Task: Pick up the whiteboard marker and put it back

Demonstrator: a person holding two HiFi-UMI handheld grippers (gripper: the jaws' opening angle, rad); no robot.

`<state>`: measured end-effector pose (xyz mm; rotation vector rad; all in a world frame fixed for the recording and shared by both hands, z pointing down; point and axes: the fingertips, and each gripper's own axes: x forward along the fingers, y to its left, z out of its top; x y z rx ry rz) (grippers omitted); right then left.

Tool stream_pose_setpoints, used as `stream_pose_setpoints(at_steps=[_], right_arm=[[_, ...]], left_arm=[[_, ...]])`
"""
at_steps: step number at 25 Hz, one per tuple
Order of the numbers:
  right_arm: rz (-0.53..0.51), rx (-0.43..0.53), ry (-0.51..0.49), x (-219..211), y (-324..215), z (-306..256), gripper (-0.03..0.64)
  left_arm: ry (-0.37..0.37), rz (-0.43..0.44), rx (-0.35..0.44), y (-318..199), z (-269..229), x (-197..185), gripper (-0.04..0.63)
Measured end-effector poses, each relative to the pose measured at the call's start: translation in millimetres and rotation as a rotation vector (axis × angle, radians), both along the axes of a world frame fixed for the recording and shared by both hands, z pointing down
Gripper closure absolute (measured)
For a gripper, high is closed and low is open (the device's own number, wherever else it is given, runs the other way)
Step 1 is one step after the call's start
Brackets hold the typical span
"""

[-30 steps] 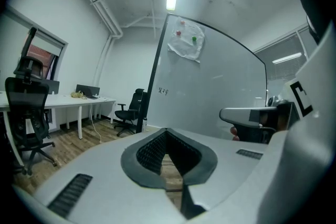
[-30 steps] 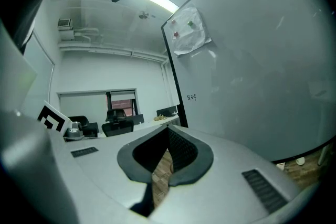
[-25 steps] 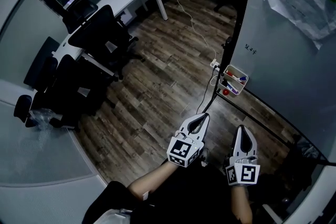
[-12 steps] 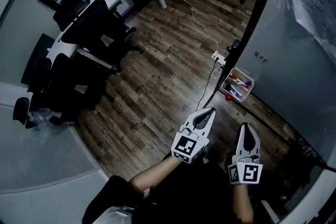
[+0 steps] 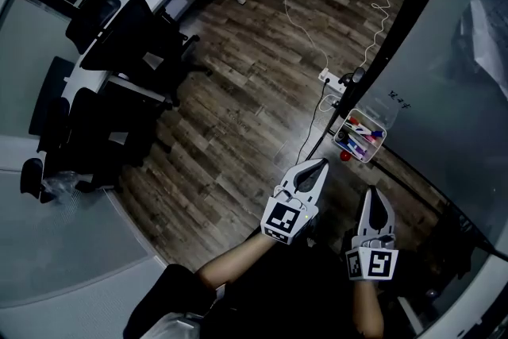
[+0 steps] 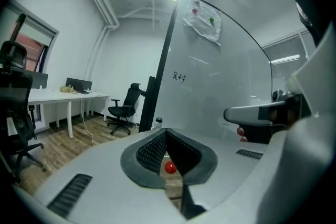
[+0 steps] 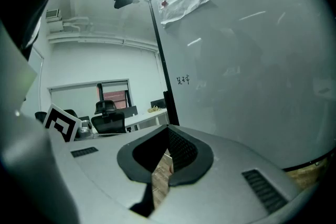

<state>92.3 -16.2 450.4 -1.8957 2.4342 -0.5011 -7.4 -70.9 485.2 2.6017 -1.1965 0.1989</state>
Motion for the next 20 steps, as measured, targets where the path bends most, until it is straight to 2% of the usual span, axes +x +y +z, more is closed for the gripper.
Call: stream_pose_setpoints(at_steps=[8,12,20], right_arm=[[0.03,-0.041,-0.013,4.3,-12.1,12.0,0.606],[0.029,-0.043,0.001,6.7,-17.6,15.3,0.606],[0.044,-0.054,0.008,8.1,-28.8,20.9,0.604]], left_arm=[[0.002,0.037,-0.034,-13.7,13.7,11.5,0.588],[0.0,0.055,-0.044,-21.6,16.9,15.7,0.54],[0.0,0.074,-0.06,-35.2,23.9,20.5,0.508]])
